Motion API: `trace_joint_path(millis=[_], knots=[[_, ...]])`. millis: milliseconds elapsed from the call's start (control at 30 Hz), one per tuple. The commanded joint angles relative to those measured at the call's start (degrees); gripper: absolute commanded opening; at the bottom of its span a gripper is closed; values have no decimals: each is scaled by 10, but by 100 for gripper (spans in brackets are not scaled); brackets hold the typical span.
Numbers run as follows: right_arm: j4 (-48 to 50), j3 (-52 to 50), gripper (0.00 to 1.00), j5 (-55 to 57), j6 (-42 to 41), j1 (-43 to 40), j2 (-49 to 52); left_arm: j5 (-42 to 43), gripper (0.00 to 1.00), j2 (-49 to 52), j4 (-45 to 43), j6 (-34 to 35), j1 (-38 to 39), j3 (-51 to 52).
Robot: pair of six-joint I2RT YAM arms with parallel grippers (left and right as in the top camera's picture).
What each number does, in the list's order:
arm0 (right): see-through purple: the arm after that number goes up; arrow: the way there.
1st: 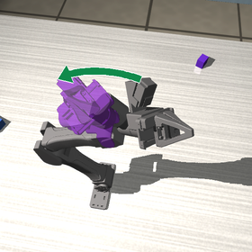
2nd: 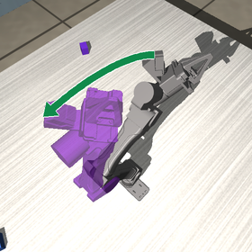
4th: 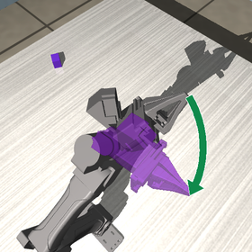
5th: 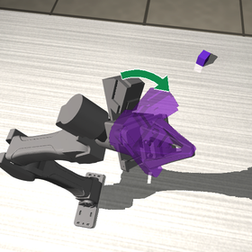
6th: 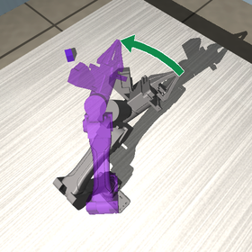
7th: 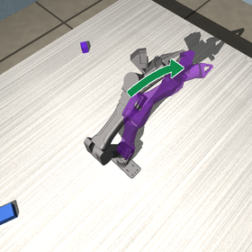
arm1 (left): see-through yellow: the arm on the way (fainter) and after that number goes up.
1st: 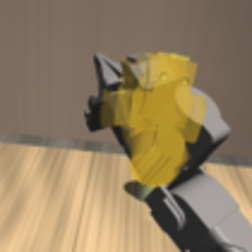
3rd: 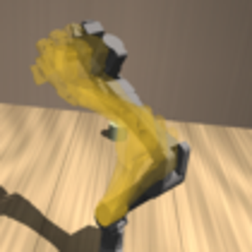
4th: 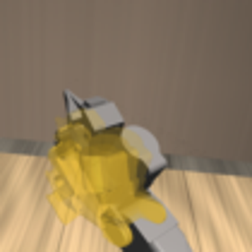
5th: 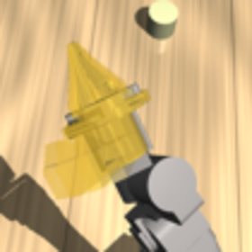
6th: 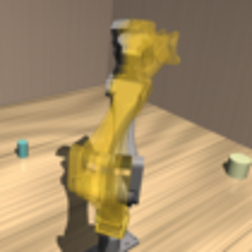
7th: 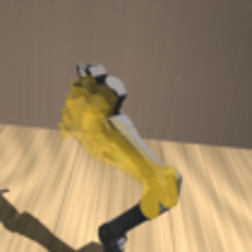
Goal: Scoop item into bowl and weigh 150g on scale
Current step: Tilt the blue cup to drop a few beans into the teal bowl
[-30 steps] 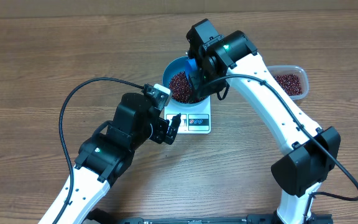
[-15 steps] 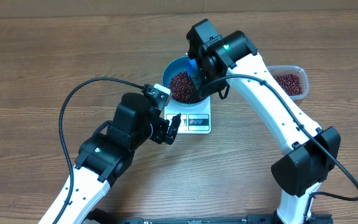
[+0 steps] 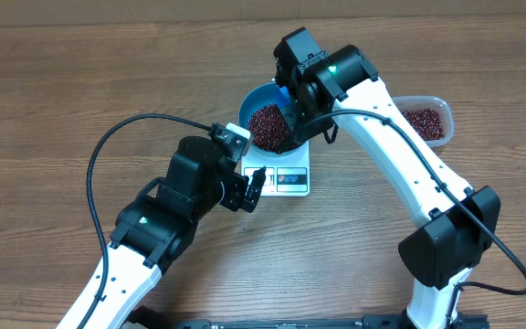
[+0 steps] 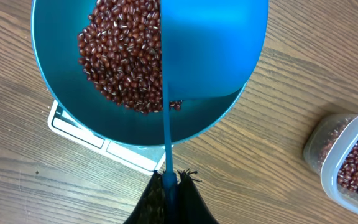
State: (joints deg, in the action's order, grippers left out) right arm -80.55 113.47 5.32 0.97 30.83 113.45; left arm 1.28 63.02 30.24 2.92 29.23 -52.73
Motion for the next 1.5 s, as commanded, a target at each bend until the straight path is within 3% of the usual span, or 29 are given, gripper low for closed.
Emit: trace_joint_path(millis=[0, 1467], knots=[[5, 14, 4, 9, 11, -3, -23, 0, 100, 3, -1, 5, 0, 5], [8, 14, 4, 22, 8, -4, -23, 0, 99, 3, -1, 5, 0, 5]])
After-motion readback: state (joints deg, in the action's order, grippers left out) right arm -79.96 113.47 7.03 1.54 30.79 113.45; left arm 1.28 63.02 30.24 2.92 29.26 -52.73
